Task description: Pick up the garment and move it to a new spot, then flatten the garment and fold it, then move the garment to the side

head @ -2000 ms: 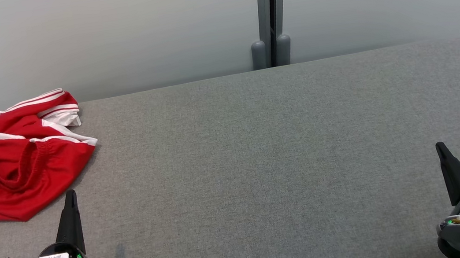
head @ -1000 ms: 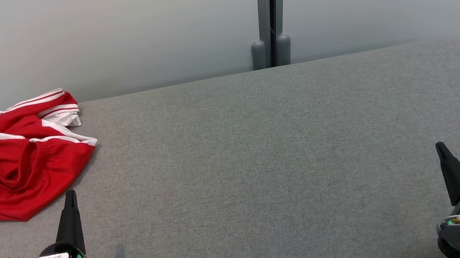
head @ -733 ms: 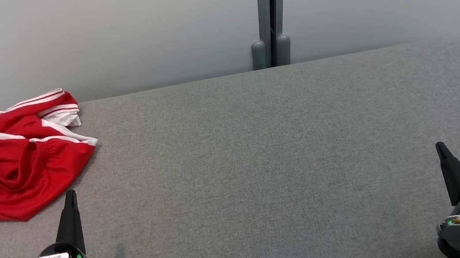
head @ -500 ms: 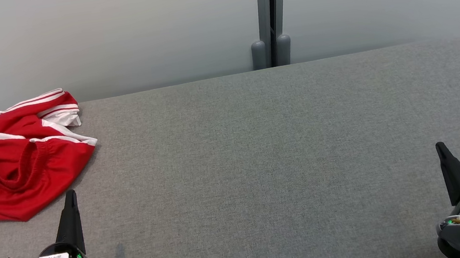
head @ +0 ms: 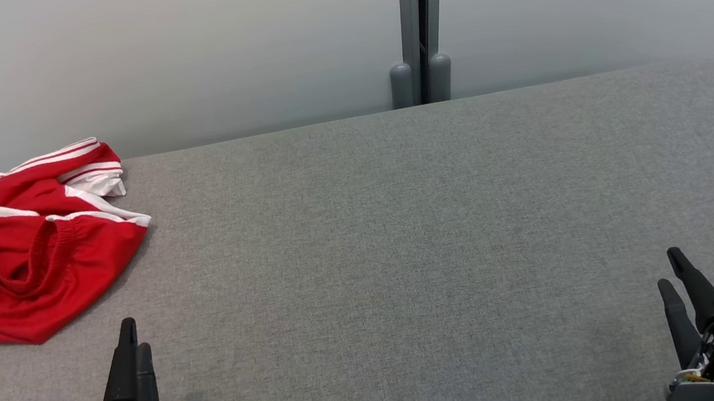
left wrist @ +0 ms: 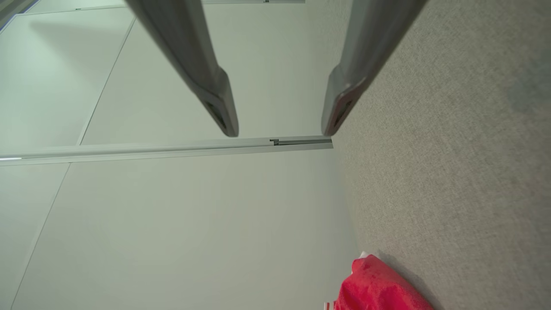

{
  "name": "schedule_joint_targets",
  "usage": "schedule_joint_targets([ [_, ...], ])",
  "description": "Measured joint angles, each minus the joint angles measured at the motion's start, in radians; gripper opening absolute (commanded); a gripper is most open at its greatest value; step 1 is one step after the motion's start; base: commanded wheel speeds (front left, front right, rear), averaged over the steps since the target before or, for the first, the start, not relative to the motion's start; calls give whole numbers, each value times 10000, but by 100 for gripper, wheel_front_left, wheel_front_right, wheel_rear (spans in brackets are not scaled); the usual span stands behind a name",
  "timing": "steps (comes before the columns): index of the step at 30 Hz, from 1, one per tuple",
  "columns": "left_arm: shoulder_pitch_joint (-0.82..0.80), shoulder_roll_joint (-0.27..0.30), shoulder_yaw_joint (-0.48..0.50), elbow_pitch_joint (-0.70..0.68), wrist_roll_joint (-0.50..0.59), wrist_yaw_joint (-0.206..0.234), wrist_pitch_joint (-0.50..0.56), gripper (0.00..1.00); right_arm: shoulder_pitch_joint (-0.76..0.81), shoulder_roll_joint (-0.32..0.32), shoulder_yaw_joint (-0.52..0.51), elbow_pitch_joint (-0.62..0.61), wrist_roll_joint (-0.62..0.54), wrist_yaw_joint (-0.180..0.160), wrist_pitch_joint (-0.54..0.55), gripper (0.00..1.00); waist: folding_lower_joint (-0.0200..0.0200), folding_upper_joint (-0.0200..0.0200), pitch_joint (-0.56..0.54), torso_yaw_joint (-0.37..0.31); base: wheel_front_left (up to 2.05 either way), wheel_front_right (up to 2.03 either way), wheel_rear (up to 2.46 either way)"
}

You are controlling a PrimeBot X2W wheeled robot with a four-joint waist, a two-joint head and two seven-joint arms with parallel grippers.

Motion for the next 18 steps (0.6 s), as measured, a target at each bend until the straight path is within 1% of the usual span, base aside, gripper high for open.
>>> schedule_joint_targets([
  [10,137,10,-313,-295,451,0,-474,100,16,-13,238,-38,-477,0,-466,100,0,0,2,-1,0,0,0],
  [14,164,19,-391,-445,761,33,-685,100,18,-21,247,-196,-936,0,-694,100,0,0,5,-1,0,0,0],
  [18,165,27,-437,-629,1344,115,-859,100,22,-31,213,-393,-1515,2,-848,100,0,0,10,3,0,0,0],
])
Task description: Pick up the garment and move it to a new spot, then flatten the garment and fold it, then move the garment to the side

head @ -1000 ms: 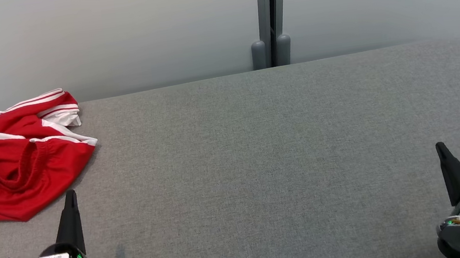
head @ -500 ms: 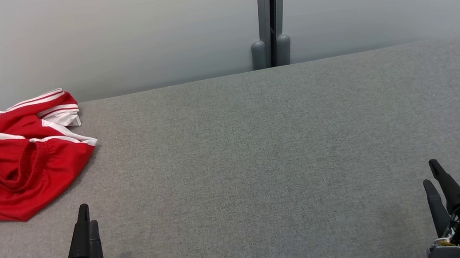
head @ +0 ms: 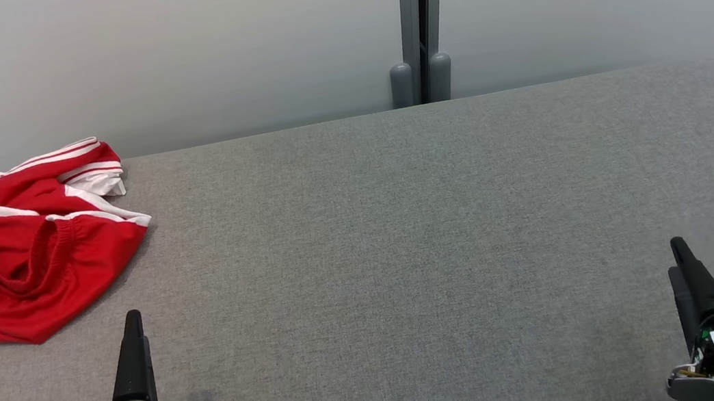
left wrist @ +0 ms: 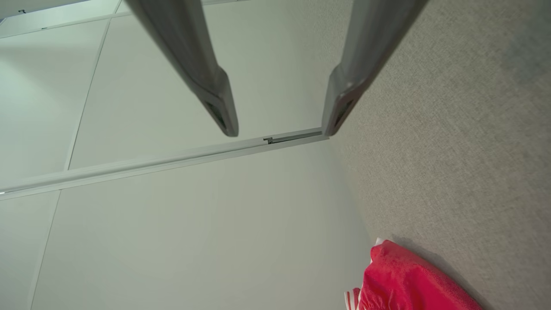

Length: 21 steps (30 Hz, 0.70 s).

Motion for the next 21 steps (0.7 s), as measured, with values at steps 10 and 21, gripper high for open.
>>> schedule_joint_targets([
  [10,0,38,-293,-729,1860,336,-359,100,55,-21,-42,-623,-1718,0,-372,100,0,0,30,7,0,0,0],
  [21,3,59,-765,-1174,4002,679,-704,100,149,-50,190,-1235,-3862,0,-725,100,0,0,71,24,0,0,0],
])
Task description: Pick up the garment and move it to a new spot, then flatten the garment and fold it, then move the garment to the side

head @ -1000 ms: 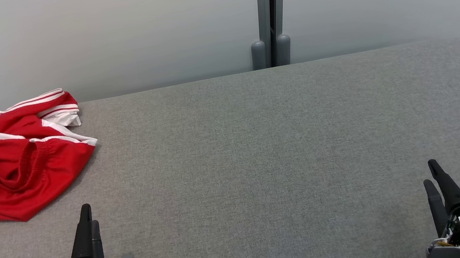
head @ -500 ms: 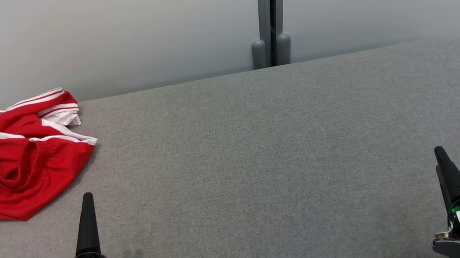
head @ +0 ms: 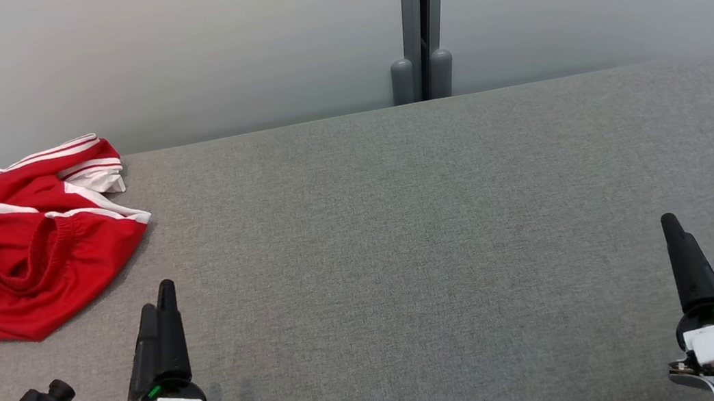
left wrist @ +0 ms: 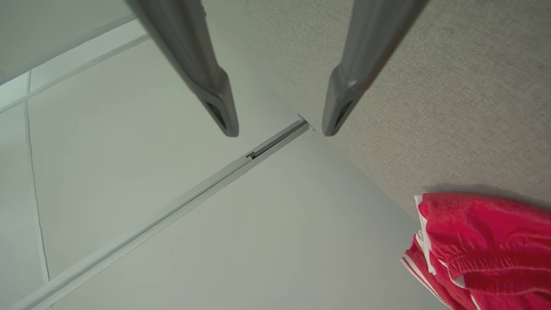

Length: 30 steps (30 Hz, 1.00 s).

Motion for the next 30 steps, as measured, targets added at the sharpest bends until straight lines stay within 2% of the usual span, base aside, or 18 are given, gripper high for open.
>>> schedule_joint_targets([
  [21,226,29,-447,-146,4073,688,-617,100,115,-36,548,-617,-3833,0,-623,100,0,0,63,18,0,0,0],
  [30,285,40,-596,56,5022,922,-851,100,170,-54,744,-692,-5148,2,-844,100,0,0,59,16,0,0,0],
])
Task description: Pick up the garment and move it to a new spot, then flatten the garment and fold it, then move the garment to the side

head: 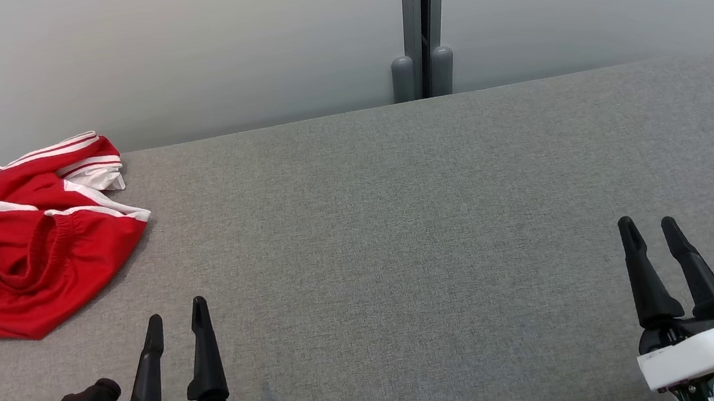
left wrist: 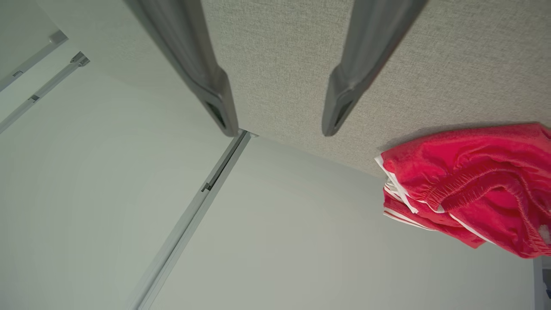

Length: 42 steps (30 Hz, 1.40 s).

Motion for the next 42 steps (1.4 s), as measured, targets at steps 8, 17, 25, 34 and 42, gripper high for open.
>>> schedule_joint_targets([
  [8,84,12,-88,228,663,115,-194,100,82,-8,121,71,-934,0,-205,100,0,0,-27,7,0,0,0],
  [17,205,17,-104,364,1327,209,-387,100,87,-19,144,261,-1919,0,-397,100,0,0,-79,17,0,0,0],
  [25,312,27,-144,504,1894,293,-562,100,99,-33,88,552,-2648,0,-573,100,0,0,-128,26,0,0,0],
  [34,446,35,-184,598,2533,384,-761,100,106,-46,161,792,-3450,2,-757,100,0,0,-152,28,0,0,0],
  [42,484,38,-234,663,2918,470,-905,100,107,-54,213,905,-3981,2,-911,100,0,0,-138,37,0,0,0],
])
